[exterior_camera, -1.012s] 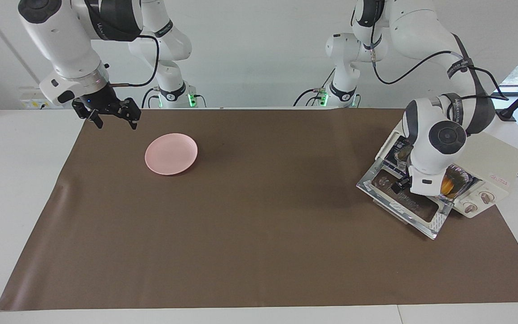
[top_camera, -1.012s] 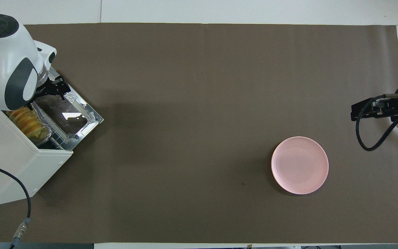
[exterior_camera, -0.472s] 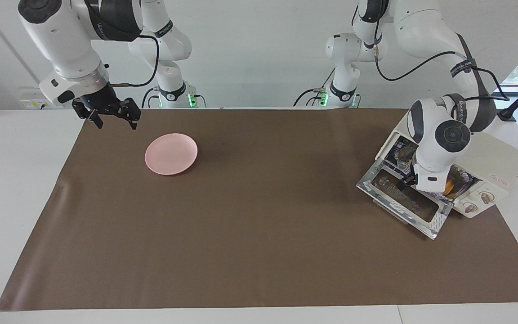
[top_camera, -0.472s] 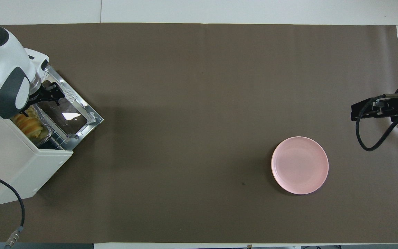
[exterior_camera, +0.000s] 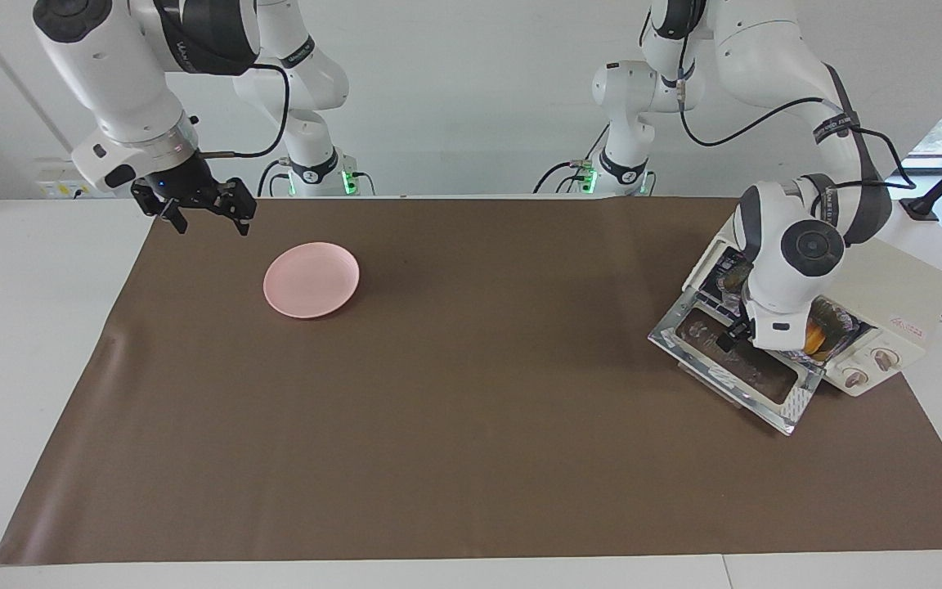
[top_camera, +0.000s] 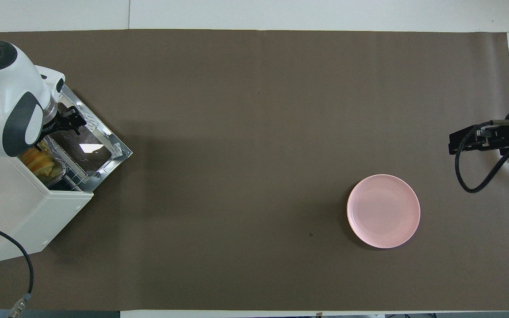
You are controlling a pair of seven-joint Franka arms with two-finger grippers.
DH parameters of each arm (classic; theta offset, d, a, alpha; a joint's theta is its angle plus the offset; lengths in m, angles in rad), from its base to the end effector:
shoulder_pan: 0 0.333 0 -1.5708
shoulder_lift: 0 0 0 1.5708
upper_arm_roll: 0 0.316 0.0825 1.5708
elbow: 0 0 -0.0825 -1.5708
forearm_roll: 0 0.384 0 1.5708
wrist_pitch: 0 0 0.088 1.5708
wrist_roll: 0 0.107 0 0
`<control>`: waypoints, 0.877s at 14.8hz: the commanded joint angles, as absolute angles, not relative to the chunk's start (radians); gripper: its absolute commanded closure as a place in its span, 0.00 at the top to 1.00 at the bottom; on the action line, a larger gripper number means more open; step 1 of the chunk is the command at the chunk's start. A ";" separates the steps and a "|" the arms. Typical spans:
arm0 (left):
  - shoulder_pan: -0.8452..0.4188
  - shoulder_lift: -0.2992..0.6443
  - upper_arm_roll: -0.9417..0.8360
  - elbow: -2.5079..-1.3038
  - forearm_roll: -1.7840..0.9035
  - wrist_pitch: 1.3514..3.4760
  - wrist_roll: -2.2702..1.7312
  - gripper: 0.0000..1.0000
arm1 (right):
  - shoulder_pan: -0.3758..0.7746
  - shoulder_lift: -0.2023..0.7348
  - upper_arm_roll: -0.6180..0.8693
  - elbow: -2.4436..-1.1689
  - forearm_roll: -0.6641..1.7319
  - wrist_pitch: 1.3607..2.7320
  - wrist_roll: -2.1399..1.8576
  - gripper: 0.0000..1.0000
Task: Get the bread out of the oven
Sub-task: 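Reach the left gripper into the oven and grasp the foil tray, then pull the foil tray out of the oven with the left gripper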
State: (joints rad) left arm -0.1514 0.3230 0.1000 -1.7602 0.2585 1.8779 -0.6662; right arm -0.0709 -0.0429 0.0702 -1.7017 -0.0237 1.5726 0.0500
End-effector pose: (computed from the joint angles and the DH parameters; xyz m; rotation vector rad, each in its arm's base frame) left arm 0.6192 -0.0169 0.3711 -2.7239 -0.7084 0.1364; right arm 0.5371 -0.0022 0.5865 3.1090 -0.0775 -0.1332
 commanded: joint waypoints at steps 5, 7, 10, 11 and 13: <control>-0.146 0.288 0.101 -1.833 0.285 1.916 -0.696 0.49 | -0.075 -0.064 0.074 -1.729 -0.035 1.588 0.032 1.00; -0.143 0.290 0.100 -1.830 0.285 1.919 -0.684 0.00 | -0.075 -0.064 0.074 -1.727 -0.035 1.588 0.032 1.00; -0.152 0.293 0.101 -1.819 0.285 1.916 -0.676 0.00 | -0.075 -0.064 0.074 -1.727 -0.035 1.588 0.032 1.00; -0.158 0.296 0.100 -1.809 0.285 1.916 -0.676 0.00 | -0.075 -0.064 0.074 -1.727 -0.035 1.588 0.032 1.00; -0.170 0.313 0.095 -1.755 0.284 1.917 -0.673 0.00 | -0.075 -0.064 0.074 -1.727 -0.035 1.588 0.032 1.00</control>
State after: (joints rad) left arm -0.1525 0.3169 0.0956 -1.7779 0.2597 1.9042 -0.6731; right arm -0.0709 -0.0429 0.0702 -1.7018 -0.0237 1.5726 0.0500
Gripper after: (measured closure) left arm 0.982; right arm 0.000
